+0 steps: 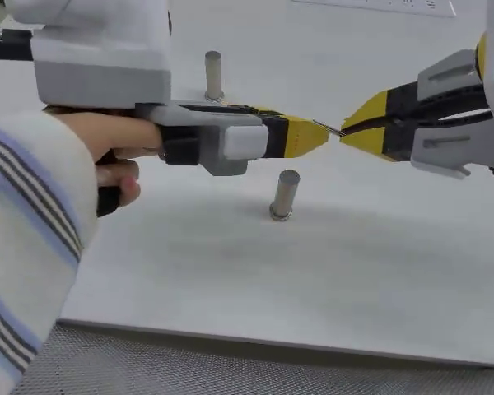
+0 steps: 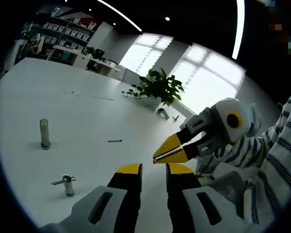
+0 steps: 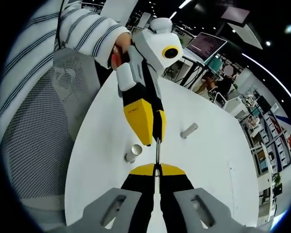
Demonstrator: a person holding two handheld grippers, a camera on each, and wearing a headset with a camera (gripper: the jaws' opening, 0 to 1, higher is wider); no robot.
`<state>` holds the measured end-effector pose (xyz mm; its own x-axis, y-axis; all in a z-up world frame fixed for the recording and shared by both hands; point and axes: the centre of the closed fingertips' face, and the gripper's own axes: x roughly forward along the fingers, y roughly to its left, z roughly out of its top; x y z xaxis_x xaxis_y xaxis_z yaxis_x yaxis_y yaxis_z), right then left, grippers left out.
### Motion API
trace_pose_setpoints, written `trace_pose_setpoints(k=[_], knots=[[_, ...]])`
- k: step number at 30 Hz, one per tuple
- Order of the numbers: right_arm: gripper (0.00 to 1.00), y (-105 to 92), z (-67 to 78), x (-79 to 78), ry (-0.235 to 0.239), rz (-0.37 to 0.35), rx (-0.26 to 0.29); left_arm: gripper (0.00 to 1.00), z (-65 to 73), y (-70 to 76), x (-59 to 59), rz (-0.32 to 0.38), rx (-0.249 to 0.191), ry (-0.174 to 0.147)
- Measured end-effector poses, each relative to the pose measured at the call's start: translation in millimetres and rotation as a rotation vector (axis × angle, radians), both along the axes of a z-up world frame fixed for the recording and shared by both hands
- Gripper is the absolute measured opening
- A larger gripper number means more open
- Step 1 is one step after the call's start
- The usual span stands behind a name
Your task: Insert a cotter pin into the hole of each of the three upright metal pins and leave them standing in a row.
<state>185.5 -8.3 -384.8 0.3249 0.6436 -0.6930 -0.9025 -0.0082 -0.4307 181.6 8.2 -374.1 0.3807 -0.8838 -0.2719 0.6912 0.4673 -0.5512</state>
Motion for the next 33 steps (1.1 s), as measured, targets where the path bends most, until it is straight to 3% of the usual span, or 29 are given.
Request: trace_pose_setpoints(k=[9,13,15,33], knots=[[0.0,1.4,0.7,0.2,0.002,0.023,-0.002,0.04,-0.7,-6.4,-5.8,-0.015,-0.014,0.029],[0.0,1.6,0.0,0.2,0.003,0.031,-0.004,0.03,-0.8,-7.3,-5.6,-0.014,-0.016,0.032],[0.0,8.7,-0.4,-7.9,0.0,0.034,-0.005,0.02,-1.4,-7.3,-5.3,-0.015,-0.017,0.039],[0.0,9.1,-2.4,-6.7,-0.013,0.058,-0.023,0.0,-6.2,-9.9,-9.0,-0.023,-0.013,0.071]])
